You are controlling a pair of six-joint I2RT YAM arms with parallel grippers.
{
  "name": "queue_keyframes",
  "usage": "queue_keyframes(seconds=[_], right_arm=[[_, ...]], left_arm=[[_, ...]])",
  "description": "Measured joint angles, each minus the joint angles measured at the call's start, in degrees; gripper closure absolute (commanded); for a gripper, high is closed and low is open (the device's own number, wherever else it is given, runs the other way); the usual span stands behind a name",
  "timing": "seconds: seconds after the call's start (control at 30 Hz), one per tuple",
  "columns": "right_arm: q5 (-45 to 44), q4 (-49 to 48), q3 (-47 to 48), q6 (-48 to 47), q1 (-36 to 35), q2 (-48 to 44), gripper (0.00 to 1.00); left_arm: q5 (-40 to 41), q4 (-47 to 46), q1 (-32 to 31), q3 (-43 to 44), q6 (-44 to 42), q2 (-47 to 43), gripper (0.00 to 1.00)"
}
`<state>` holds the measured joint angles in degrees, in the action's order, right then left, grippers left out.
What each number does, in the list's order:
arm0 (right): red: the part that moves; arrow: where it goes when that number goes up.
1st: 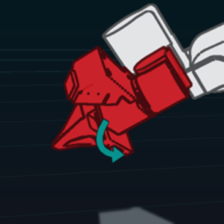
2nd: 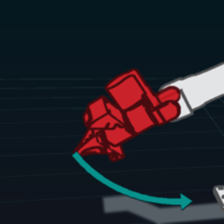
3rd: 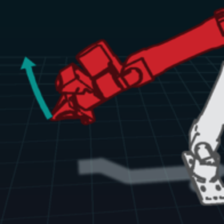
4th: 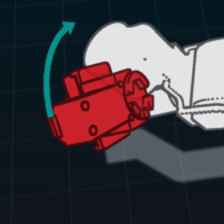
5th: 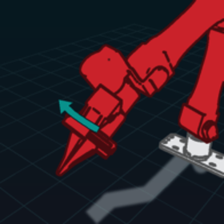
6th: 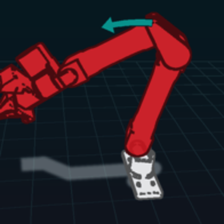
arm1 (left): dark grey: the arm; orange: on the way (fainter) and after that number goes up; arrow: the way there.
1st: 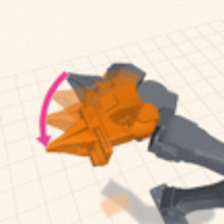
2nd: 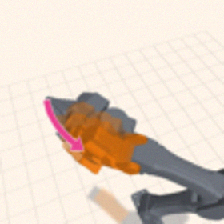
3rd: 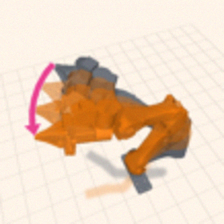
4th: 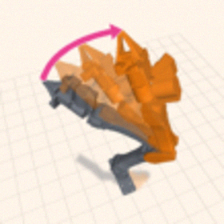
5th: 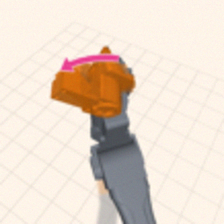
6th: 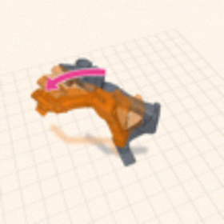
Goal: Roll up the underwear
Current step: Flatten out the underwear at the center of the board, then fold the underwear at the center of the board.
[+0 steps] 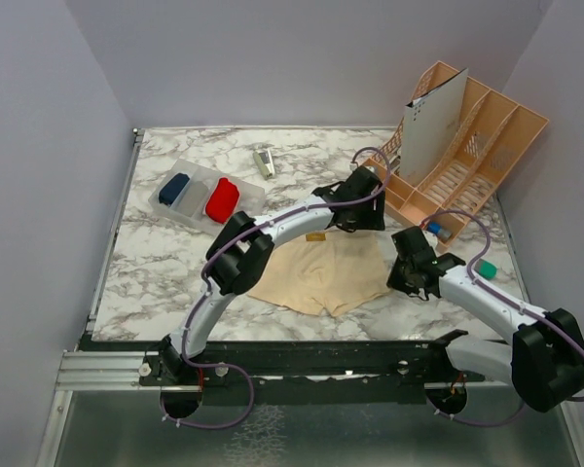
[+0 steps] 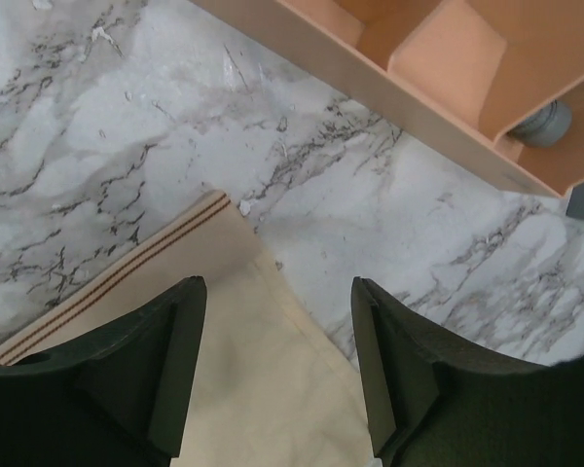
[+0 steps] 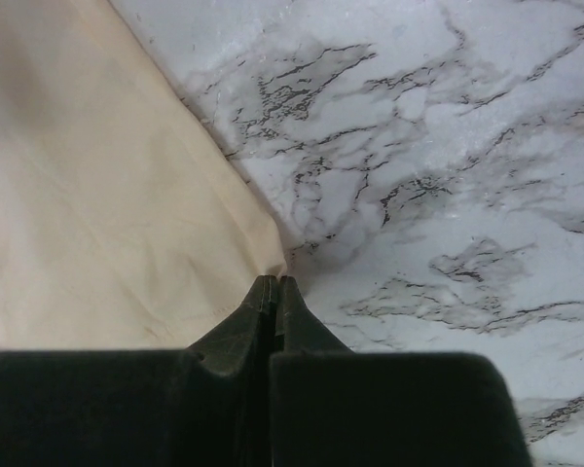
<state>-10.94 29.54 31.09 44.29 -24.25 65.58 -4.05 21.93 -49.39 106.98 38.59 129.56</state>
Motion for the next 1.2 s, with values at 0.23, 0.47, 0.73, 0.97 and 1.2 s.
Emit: queue_keyframes(seconds=[0.23, 0.47, 0.73, 0.97, 1.2], right_arm=[[1.0, -0.1, -0.2, -0.8, 0.0, -0.6, 0.99], [1.3, 0.3, -0.3, -1.0, 0.0, -0.7, 0.77], [2.5, 2.7, 4.7, -3.4, 0.0, -4.3, 0.36], [9.8, -2.0, 9.2, -7.2, 0.0, -5.9, 0.45], [14.7, -4.7, 22.3, -8.9, -4.4, 12.3, 0.46]], left_arm=[[1.7, 2.7, -0.2, 7.9, 1.9, 6.5, 0.41], [2.0, 4.8, -0.2, 8.4, 1.5, 7.8, 0.28], [6.1, 4.7, 0.2, 0.8, -1.6, -1.6, 0.19], [8.2, -3.7, 5.2, -25.2, -2.6, -32.4, 0.16], [9.2, -8.5, 17.6, -59.0, 2.0, -60.8, 0.23]])
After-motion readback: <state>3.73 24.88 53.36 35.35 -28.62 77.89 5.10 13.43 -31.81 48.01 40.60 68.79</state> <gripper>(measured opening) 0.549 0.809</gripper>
